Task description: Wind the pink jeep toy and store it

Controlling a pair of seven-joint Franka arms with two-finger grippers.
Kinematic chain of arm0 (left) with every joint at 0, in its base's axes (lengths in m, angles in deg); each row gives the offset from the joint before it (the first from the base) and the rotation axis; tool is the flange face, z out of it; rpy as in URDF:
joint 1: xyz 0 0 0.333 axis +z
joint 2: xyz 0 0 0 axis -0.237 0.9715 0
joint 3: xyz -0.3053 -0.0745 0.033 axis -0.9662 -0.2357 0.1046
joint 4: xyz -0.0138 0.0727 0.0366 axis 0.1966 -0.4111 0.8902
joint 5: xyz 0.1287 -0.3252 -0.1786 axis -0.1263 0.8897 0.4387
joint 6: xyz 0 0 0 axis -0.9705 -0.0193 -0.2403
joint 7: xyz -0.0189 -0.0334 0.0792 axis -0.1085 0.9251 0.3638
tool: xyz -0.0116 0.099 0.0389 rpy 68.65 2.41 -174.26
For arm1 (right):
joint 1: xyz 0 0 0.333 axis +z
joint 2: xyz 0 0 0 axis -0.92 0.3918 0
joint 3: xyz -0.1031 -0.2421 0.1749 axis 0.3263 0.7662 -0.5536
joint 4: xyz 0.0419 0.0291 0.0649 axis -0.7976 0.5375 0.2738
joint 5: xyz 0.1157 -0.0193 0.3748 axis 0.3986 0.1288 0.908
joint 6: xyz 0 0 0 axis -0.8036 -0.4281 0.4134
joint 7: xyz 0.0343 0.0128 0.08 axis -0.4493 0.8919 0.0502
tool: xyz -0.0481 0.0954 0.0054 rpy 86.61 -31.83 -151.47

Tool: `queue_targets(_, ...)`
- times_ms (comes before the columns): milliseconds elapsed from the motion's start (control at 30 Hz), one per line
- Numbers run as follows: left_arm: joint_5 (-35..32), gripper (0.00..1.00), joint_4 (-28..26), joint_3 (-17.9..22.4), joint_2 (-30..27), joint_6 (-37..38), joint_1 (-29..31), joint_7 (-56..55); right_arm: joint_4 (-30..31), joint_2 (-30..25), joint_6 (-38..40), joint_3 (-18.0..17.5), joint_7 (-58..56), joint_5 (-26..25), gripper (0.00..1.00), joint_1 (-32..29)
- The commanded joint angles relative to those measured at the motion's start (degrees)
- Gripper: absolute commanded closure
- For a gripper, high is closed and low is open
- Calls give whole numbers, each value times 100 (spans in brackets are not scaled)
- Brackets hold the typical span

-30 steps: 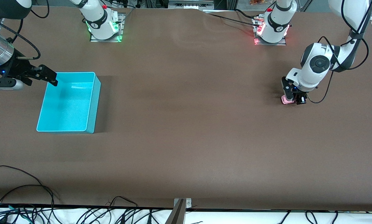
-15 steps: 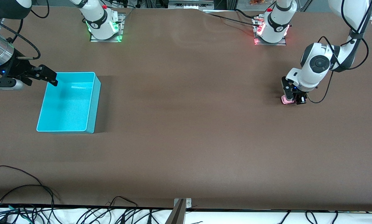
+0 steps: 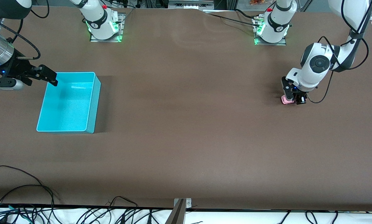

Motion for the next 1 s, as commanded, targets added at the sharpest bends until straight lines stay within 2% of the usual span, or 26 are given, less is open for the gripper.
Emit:
queue_targets(0, -1222, 100, 623, 743, 1135, -230, 305, 185, -45, 4, 31, -1, 17, 101, 0, -22)
queue_targets(534, -1337, 100, 623, 1033, 1117, -239, 235, 590, -45, 4, 31, -1, 34, 101, 0, -22)
queue_targets(834, -1240, 100, 640, 1051, 1074, -230, 235, 564, -45, 4, 31, -1, 34, 101, 0, -22)
queue_targets(868, -1240, 86, 649, 1051, 1047, -230, 235, 529, -45, 4, 31, -1, 17, 101, 0, -22)
queue_targets(968, -1258, 73, 676, 1042, 942, -230, 235, 538, -45, 4, 31, -1, 34, 101, 0, -22)
